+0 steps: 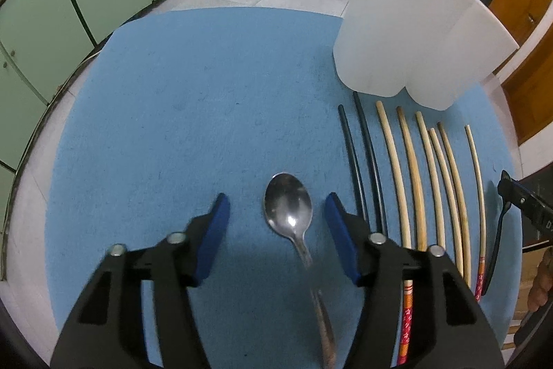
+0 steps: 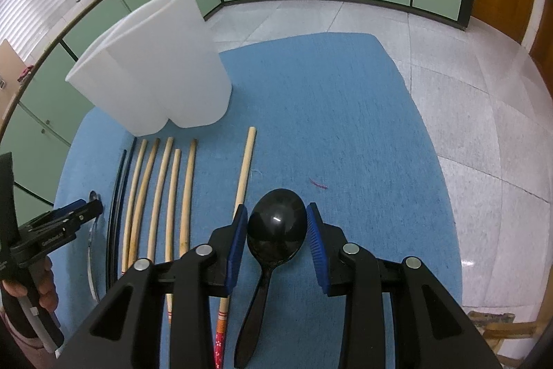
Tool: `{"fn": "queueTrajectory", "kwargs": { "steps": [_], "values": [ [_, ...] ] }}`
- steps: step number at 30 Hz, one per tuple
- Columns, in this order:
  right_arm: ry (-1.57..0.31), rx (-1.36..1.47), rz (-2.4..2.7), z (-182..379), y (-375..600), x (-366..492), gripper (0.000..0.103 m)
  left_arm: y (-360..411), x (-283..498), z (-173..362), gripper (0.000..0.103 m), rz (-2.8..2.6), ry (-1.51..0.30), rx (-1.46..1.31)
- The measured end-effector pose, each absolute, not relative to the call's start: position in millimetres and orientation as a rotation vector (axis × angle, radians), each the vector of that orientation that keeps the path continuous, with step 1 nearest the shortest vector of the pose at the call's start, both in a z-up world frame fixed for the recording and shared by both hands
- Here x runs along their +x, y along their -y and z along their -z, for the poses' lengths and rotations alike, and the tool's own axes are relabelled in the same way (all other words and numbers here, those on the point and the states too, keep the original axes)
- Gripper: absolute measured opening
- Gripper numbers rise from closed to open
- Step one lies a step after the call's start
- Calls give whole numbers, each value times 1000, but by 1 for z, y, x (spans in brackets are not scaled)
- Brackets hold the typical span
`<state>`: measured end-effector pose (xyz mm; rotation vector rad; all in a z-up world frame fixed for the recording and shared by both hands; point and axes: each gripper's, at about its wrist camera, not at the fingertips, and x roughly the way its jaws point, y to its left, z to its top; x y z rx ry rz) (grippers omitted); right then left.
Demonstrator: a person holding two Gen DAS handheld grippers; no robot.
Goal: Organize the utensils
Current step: 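Close left tool on the silver spoon while right tool closes on the black spoon, then lift both held spoons and carry them above the white utensil holder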
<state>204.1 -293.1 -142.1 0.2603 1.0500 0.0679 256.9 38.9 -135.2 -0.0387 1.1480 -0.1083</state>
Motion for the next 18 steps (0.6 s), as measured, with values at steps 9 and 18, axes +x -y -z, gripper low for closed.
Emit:
{"fn": "queueTrajectory", "kwargs": {
  "steps": [9,18],
  "values": [
    [-1005,219,-71,130,285,198,34,-41,241,122,28,155,-1054,-70],
    [-762,154,-79,73,275,178,34,-45,206,63,28,163,-777,-71]
  ]
}}
